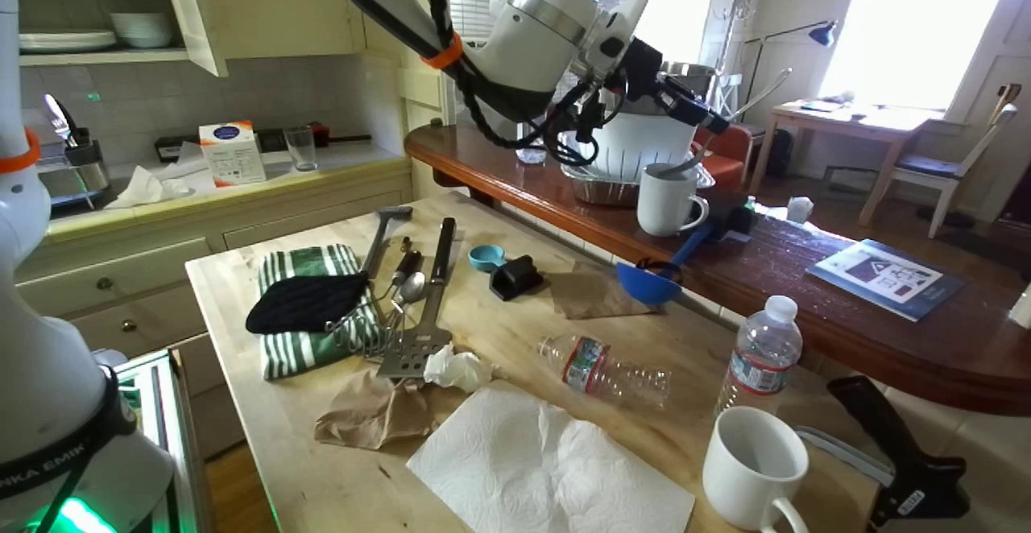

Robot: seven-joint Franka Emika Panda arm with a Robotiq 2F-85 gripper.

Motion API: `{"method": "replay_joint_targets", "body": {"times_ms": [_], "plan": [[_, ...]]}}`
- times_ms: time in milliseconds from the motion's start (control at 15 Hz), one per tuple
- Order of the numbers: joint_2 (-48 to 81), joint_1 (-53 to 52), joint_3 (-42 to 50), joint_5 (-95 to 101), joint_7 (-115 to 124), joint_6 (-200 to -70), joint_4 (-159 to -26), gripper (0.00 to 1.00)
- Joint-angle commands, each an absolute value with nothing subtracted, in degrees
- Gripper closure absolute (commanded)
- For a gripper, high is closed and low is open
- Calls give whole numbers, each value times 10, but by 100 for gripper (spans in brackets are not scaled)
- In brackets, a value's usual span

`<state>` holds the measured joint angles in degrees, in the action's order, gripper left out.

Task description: Put the fork in the cup

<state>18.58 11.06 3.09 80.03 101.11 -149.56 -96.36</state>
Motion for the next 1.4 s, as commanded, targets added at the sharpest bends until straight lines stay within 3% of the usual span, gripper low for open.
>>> {"method": "replay_joint_targets", "body": {"times_ms": [0, 1333], "plan": [[190, 107, 35, 826, 1042, -1501, -966, 97], [186, 91, 31, 826, 1038, -1487, -1012, 97]]}}
